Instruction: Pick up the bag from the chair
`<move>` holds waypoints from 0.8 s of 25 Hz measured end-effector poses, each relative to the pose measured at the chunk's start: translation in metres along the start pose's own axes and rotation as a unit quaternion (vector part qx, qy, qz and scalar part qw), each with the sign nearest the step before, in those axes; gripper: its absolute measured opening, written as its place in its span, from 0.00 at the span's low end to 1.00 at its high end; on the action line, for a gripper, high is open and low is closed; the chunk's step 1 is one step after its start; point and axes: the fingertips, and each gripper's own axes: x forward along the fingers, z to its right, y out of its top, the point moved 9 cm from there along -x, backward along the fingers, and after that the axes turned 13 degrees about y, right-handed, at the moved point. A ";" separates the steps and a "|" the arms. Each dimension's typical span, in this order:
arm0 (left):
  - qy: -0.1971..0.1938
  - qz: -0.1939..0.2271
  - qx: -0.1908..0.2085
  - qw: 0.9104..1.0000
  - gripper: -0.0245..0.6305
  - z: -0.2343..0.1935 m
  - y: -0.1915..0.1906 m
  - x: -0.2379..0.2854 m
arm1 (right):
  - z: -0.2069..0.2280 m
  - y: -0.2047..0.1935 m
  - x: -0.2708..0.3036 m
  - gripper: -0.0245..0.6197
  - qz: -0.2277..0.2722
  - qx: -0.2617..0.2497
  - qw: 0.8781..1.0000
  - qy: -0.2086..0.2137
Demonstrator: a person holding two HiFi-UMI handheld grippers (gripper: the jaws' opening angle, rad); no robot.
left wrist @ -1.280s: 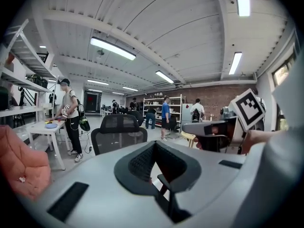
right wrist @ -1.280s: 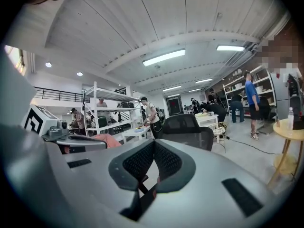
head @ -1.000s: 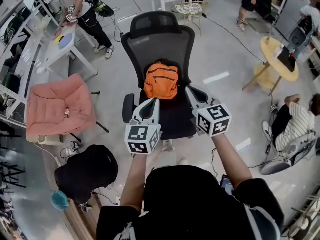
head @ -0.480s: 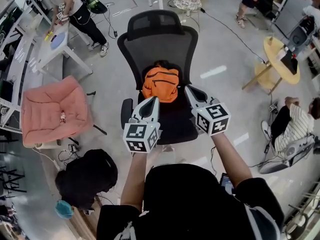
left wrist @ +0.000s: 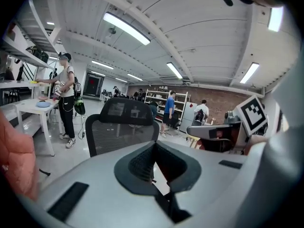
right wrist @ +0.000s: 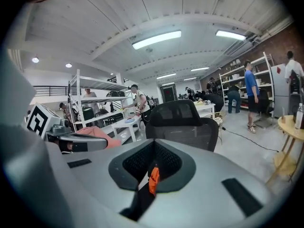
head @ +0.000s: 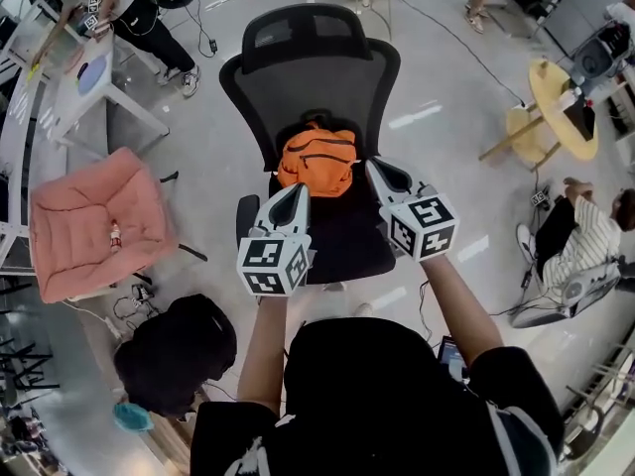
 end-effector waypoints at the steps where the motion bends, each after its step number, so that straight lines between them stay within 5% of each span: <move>1: -0.001 -0.005 -0.001 1.000 0.04 -0.005 -0.001 0.006 | 0.003 -0.001 0.005 0.04 -0.003 0.003 1.000 -0.004; 20: -0.025 -0.089 -0.002 0.996 0.04 -0.067 -0.027 0.138 | 0.075 -0.034 0.101 0.04 -0.073 0.049 0.995 -0.044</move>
